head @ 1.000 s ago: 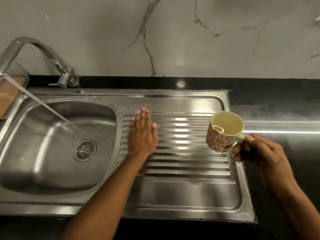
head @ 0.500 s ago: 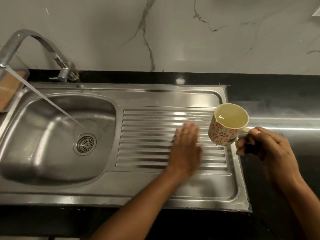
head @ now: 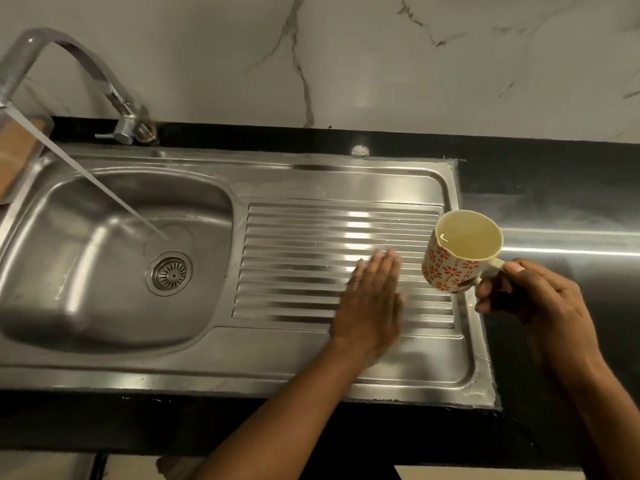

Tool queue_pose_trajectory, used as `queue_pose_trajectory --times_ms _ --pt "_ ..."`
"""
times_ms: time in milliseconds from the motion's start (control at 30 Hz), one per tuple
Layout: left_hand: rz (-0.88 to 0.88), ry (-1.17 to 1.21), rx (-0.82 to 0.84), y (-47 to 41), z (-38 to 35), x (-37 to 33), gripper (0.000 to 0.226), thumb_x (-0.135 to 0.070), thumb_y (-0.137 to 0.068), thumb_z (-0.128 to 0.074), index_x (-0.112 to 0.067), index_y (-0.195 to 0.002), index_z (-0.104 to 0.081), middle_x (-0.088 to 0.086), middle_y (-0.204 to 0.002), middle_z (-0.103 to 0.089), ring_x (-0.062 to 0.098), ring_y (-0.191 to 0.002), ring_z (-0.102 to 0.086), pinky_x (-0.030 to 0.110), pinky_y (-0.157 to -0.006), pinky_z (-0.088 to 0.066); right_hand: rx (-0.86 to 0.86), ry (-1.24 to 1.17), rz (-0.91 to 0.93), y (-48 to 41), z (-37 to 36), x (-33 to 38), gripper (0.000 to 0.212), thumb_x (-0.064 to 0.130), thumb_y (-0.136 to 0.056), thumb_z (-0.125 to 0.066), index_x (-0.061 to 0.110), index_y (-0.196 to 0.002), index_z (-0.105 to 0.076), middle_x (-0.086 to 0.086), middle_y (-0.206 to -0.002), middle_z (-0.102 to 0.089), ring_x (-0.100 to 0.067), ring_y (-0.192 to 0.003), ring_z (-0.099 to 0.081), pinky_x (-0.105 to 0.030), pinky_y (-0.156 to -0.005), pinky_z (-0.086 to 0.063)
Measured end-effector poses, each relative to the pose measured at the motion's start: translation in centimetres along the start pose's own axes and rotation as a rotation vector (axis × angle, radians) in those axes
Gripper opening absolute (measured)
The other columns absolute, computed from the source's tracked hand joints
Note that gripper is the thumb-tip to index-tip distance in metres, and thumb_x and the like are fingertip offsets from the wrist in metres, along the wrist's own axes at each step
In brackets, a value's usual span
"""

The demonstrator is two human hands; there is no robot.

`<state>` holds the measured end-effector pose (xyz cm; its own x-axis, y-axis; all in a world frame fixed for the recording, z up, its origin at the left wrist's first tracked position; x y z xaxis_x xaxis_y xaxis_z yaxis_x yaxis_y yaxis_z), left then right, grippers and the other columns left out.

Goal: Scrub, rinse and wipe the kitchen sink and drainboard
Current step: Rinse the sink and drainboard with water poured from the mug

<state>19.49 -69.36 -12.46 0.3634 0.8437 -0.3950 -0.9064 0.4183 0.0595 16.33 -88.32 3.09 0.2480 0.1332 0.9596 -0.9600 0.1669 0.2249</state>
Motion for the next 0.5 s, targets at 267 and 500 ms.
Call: queue_pose_trajectory --times_ms 267,500 --pt "0.405 -0.119 -0.082 7.8 5.3 16.0 0.064 -0.046 -0.111 -0.005 -0.018 -0.167 0.005 0.002 -0.175 0.01 0.016 -0.161 0.012 0.046 -0.132 -0.004 0.052 -0.016 0.017 -1.1 -3.7 -0.4 0.037 0.013 -0.109 -0.042 0.002 -0.075 -0.053 -0.021 -0.082 -0.069 -0.039 -0.074 -0.064 -0.038 -0.073 -0.058" --pt "0.468 -0.111 -0.156 5.2 8.2 17.7 0.066 -0.048 -0.11 -0.009 -0.016 -0.167 -0.005 0.005 -0.176 0.003 0.02 -0.162 0.006 0.047 -0.132 -0.001 0.137 -0.025 0.045 -1.8 -6.8 0.1 0.049 0.015 -0.109 -0.041 0.023 -0.066 -0.062 -0.021 -0.084 -0.07 -0.043 -0.077 -0.066 -0.043 -0.075 -0.056"
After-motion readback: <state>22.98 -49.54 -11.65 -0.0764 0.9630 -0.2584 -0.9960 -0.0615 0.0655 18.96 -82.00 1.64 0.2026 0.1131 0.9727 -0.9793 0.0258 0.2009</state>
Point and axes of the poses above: each hand's wrist, its own y-axis away from the middle knuckle, its own z-axis out of the back of the hand, x = y × z, the point moved 3 cm from there along -y, towards the middle knuckle
